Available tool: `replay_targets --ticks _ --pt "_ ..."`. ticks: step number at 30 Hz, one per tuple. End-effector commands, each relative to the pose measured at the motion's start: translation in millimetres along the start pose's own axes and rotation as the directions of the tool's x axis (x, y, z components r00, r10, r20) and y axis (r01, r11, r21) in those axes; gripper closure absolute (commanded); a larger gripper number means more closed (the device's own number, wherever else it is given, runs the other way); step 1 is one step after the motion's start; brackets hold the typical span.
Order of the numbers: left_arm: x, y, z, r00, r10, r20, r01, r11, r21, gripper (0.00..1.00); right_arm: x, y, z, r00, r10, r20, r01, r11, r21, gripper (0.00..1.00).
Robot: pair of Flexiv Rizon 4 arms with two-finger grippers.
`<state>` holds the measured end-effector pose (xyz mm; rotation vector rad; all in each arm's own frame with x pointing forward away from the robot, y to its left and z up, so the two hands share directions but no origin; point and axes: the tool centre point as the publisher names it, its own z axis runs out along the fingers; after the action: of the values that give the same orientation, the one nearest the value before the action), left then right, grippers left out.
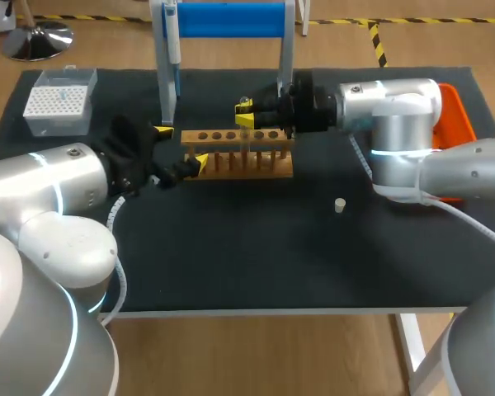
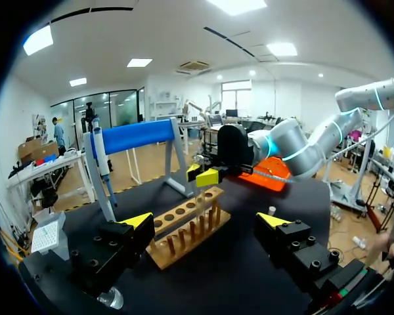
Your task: Invert the test tube, pick up the pipette, mount the tip to pipette, aspirate from beaker and dispense into the tube, eject the tip, return the pipette, and cap with the stopper.
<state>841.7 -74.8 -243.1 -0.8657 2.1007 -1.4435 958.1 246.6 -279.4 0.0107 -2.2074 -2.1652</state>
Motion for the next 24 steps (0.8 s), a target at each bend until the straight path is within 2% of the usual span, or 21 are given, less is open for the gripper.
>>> replay_targets --ticks 1,24 --pt "-1.2 0.4 -2 1.0 -0.001 -0.006 0.001 1.0 0.001 0.0 -2 -1 1 1.0 -0.001 0.001 0.001 1.0 -0.001 1.0" --pt "-1.2 0.4 -2 1.0 -0.001 -0.006 0.001 1.0 0.001 0.0 4 20 0 1.0 -0.017 -0.008 0.017 1.0 -0.009 1.0"
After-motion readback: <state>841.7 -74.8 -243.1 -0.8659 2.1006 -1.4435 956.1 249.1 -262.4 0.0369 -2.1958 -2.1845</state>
